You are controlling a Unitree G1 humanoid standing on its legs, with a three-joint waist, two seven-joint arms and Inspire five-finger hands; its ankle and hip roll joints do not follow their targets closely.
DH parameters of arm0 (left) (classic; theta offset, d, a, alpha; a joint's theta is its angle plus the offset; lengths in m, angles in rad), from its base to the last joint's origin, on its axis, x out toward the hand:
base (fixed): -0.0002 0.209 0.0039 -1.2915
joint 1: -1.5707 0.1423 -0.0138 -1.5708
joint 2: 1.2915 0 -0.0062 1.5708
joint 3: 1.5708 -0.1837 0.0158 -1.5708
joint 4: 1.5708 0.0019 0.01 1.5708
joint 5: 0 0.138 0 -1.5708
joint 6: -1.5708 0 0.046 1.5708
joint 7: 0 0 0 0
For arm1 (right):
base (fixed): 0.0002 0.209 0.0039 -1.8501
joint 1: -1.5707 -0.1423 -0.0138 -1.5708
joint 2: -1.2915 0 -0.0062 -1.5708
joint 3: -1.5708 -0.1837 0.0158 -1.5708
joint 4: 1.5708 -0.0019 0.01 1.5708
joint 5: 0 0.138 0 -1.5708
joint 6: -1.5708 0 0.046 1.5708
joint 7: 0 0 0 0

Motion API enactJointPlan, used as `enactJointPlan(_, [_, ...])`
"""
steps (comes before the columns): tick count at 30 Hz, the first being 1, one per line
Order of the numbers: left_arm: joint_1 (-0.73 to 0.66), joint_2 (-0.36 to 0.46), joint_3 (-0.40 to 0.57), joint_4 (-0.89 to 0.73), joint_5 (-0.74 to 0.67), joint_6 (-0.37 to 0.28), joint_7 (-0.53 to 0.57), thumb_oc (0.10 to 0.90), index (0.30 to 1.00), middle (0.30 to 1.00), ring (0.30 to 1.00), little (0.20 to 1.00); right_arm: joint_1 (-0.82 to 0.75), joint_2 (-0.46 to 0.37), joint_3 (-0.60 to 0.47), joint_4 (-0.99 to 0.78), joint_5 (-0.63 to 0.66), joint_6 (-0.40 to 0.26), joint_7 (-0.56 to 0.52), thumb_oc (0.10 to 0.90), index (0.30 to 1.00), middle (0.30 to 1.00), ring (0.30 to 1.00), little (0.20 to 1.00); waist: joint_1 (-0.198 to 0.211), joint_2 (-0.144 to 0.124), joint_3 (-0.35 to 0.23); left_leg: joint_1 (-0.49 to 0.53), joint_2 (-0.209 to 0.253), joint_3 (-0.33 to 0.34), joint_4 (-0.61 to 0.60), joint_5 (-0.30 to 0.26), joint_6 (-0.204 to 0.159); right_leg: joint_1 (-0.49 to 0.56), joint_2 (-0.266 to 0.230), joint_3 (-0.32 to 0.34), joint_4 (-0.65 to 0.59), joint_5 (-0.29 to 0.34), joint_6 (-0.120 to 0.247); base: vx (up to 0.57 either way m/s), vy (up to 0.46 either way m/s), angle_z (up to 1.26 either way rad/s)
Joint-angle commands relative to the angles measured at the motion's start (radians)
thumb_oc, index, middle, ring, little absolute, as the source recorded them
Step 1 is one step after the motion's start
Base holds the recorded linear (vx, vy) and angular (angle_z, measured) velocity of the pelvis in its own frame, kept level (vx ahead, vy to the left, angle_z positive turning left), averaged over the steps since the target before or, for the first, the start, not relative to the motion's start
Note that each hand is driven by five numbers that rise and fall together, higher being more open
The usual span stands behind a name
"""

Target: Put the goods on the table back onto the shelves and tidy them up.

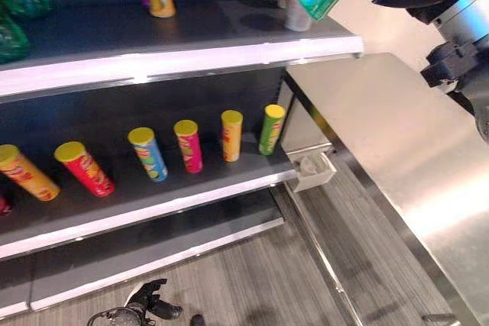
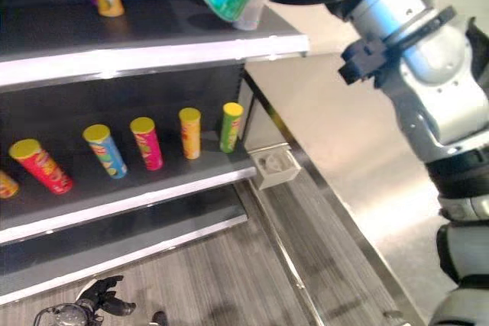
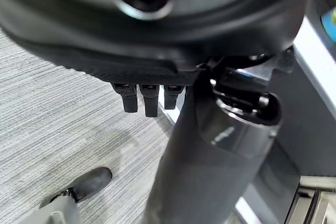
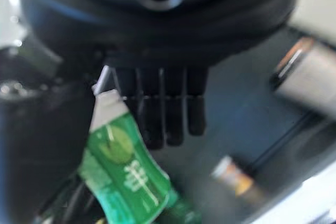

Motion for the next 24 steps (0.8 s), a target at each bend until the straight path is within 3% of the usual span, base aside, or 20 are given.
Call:
enactJointPlan(1, [0.002,0.017,-0.054,0.024,0.027,-0.044,0.007,0.800,0.900,0.900,0.900,0.900,-0.175,0.003,-0.009,0.083,0.021,-0.078,-0.069,0.400,0.300,0.300,0.300,0.300,0.043,0.019,-0.126,0.090,0.087,0.057,-0.042,-0.083,-0.100,-0.107,-0.009,-0.022,-0.024,0.070,0.057,-0.08,0.515,0.12])
enactJointPlan(3, [-0.005,0.021,-0.054,0.058,0.043,-0.045,0.012,0.800,0.900,0.900,0.900,0.900,-0.216,0.023,0.014,0.091,0.004,-0.079,-0.087,0.400,0.300,0.300,0.300,0.300,0.060,0.012,-0.128,0.062,0.026,0.020,-0.053,-0.096,-0.068,-0.106,-0.077,-0.046,-0.004,0.103,0.091,-0.08,0.485,0.46])
enactJointPlan(6, [-0.005,0.025,-0.056,0.061,0.049,-0.048,0.012,0.800,0.900,0.900,0.900,0.900,-0.223,0.022,0.021,0.090,-0.004,-0.079,-0.089,0.400,0.300,0.300,0.300,0.300,0.063,0.009,-0.127,0.051,0.000,0.003,-0.054,-0.099,-0.054,-0.107,-0.105,-0.051,0.015,0.106,0.102,-0.01,0.214,0.36])
enactJointPlan(10, [-0.005,0.045,-0.057,0.064,0.056,-0.047,0.013,0.800,0.900,0.900,0.900,0.900,-0.250,0.030,0.046,0.101,-0.026,-0.078,-0.099,0.400,0.300,0.300,0.300,0.300,0.074,0.010,-0.109,0.053,-0.043,-0.028,-0.057,-0.113,-0.025,-0.124,-0.166,-0.040,0.137,0.092,0.108,0.01,0.166,0.38])
enactJointPlan(11, [-0.021,0.068,-0.061,0.053,0.052,-0.046,0.019,0.800,0.900,0.900,0.900,0.900,-0.253,0.017,0.074,0.094,-0.042,-0.065,-0.094,0.400,0.300,0.300,0.300,0.300,0.054,0.002,-0.084,0.044,-0.051,-0.057,-0.057,-0.091,-0.014,-0.165,-0.154,0.080,0.179,0.110,0.099,-0.02,0.039,0.58])
enactJointPlan(13, [-0.035,0.094,-0.053,0.038,0.024,-0.044,0.022,0.800,0.900,0.900,0.900,0.900,-0.281,-0.001,0.128,0.106,-0.044,-0.057,-0.092,0.400,0.300,0.300,0.300,0.300,0.047,-0.012,-0.085,0.027,-0.047,-0.096,-0.057,-0.078,-0.019,-0.169,-0.085,0.218,0.091,0.063,0.090,0.06,-0.124,1.02])
enactJointPlan(14, [-0.029,0.099,-0.043,0.039,0.012,-0.041,0.024,0.800,0.900,0.900,0.900,0.900,-0.296,-0.003,0.151,0.122,-0.056,-0.049,-0.091,0.400,0.300,0.300,0.300,0.300,0.055,-0.027,-0.090,0.014,-0.043,-0.127,-0.049,-0.073,-0.024,-0.150,-0.065,0.231,0.061,0.059,0.090,0.18,-0.267,1.29])
enactJointPlan(18, [0.046,0.042,0.009,0.040,-0.068,-0.030,0.023,0.800,0.900,0.900,0.900,0.900,-0.356,-0.018,0.278,0.205,-0.166,-0.005,-0.107,0.400,0.300,0.300,0.300,0.300,0.094,-0.067,-0.136,-0.016,0.005,-0.171,-0.047,-0.050,-0.068,-0.072,-0.010,0.177,-0.050,0.050,0.086,0.19,-0.324,0.69])
enactJointPlan(24, [0.077,0.022,-0.008,0.071,-0.040,-0.023,0.025,0.800,0.900,0.900,0.900,0.900,-0.401,0.021,0.370,0.348,-0.245,0.021,-0.087,0.400,0.300,0.300,0.300,0.300,0.120,-0.057,-0.148,-0.022,0.021,-0.194,-0.051,-0.042,-0.082,-0.047,0.002,0.121,-0.052,0.026,0.073,0.04,-0.105,0.26])
